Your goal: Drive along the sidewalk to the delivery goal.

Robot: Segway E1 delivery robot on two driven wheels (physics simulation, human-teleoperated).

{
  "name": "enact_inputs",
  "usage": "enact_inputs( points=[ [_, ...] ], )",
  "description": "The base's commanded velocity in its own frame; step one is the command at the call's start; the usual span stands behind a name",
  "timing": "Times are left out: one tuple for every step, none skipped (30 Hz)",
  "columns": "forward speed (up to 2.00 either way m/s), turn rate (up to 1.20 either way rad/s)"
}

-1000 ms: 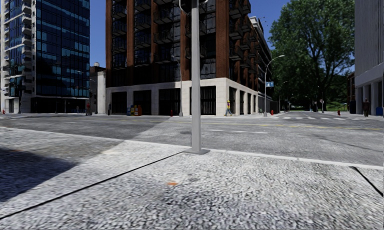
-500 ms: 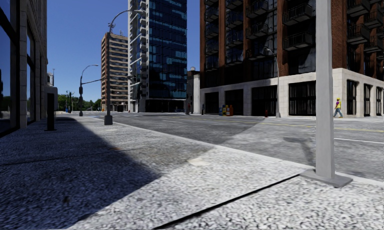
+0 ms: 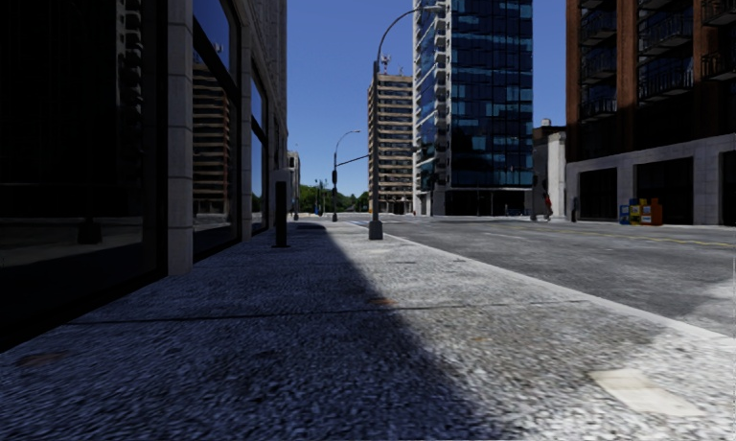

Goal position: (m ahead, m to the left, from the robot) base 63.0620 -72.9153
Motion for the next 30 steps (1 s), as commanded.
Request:
enact_inputs(
  points=[
    [2.0,0.04],
    [2.0,0.04],
    [2.0,0.01],
    [2.0,0.0],
    [2.0,0.0],
    [2.0,0.0],
    [2.0,0.0],
    [2.0,0.0],
    [2.0,0.0],
    [2.0,0.0],
    [2.0,0.0],
    [2.0,0.0],
    [2.0,0.0],
    [2.0,0.0],
    [2.0,0.0],
    [2.0,0.0],
    [2.0,0.0],
    [2.0,0.0],
    [2.0,0.0],
    [2.0,0.0],
    [2.0,0.0],
    [2.0,0.0],
    [2.0,0.0],
    [2.0,0.0],
    [2.0,0.0],
    [2.0,0.0],
    [2.0,0.0],
    [2.0,0.0],
    [2.0,0.0],
    [2.0,0.0]
  ],
)
